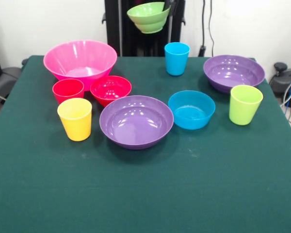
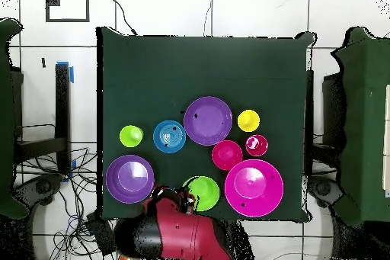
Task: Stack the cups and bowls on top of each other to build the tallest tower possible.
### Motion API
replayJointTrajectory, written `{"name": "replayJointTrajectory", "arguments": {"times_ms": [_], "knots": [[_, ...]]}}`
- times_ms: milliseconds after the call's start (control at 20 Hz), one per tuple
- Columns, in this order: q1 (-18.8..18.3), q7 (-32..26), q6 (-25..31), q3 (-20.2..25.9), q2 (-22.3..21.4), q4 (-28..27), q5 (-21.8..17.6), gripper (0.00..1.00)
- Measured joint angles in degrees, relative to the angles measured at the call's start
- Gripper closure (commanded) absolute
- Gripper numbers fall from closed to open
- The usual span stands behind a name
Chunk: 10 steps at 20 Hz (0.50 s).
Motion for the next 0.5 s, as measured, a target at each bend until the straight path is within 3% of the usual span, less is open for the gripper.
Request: {"name": "replayJointTrajectory", "arguments": {"times_ms": [50, 100, 300, 350, 500], "knots": [[-0.76, 0.0, -0.1, 0.54, -0.36, 0.36, 0.34, 1.0], [-5.07, 0.0, -0.97, 2.74, -2.04, 2.04, 2.11, 1.0], [-11.75, 0.0, -2.35, 4.92, -4.39, 4.13, 3.87, 1.0], [-15.28, 0.0, -2.73, 5.7, -5.74, 4.98, 4.26, 1.0], [-19.63, 0.0, -2.76, 7.02, -7.3, 5.53, 4.38, 1.0]]}}
